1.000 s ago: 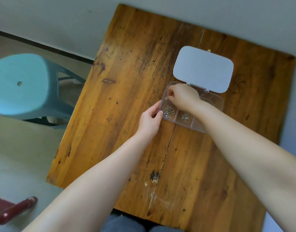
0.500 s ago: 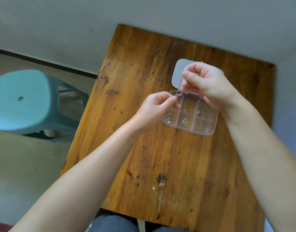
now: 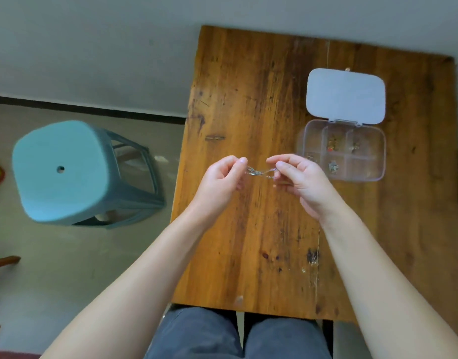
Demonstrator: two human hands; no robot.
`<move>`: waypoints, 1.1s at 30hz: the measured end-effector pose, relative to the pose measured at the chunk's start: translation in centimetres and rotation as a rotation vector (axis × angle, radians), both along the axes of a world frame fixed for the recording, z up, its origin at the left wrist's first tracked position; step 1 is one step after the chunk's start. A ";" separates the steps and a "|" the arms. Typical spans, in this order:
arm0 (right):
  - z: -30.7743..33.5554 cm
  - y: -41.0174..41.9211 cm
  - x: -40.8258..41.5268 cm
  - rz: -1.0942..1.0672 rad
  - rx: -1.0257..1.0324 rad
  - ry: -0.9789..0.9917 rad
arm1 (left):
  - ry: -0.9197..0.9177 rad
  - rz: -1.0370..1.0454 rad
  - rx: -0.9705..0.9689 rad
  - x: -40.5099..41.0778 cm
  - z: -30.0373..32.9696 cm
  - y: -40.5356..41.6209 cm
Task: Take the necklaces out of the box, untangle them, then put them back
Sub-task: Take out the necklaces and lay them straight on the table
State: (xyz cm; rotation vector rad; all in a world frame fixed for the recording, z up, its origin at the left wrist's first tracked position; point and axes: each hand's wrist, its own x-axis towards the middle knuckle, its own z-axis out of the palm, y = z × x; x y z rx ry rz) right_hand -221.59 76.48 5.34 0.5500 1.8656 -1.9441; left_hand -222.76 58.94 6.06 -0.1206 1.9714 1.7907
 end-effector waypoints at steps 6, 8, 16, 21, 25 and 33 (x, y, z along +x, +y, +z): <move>-0.3 -1.7 2.8 0.218 0.116 0.052 | 0.177 -0.190 -0.106 -2.0 1.2 -1.5; -0.1 -1.7 3.0 0.262 0.093 0.045 | 0.174 -0.169 -0.101 -2.3 1.1 -1.7; -1.0 -1.4 3.8 0.261 0.067 0.011 | -0.305 -0.078 0.519 -2.4 1.2 -1.7; -1.7 -1.8 5.2 0.152 -0.102 -0.055 | -0.431 -0.004 0.549 -2.5 0.2 -2.8; -2.9 -1.7 6.7 0.162 -0.020 -0.092 | -0.493 0.189 0.599 -3.3 -0.9 -3.6; -4.3 -1.6 10.3 0.083 -0.058 -0.264 | -0.520 0.399 0.425 -5.1 -3.9 -5.4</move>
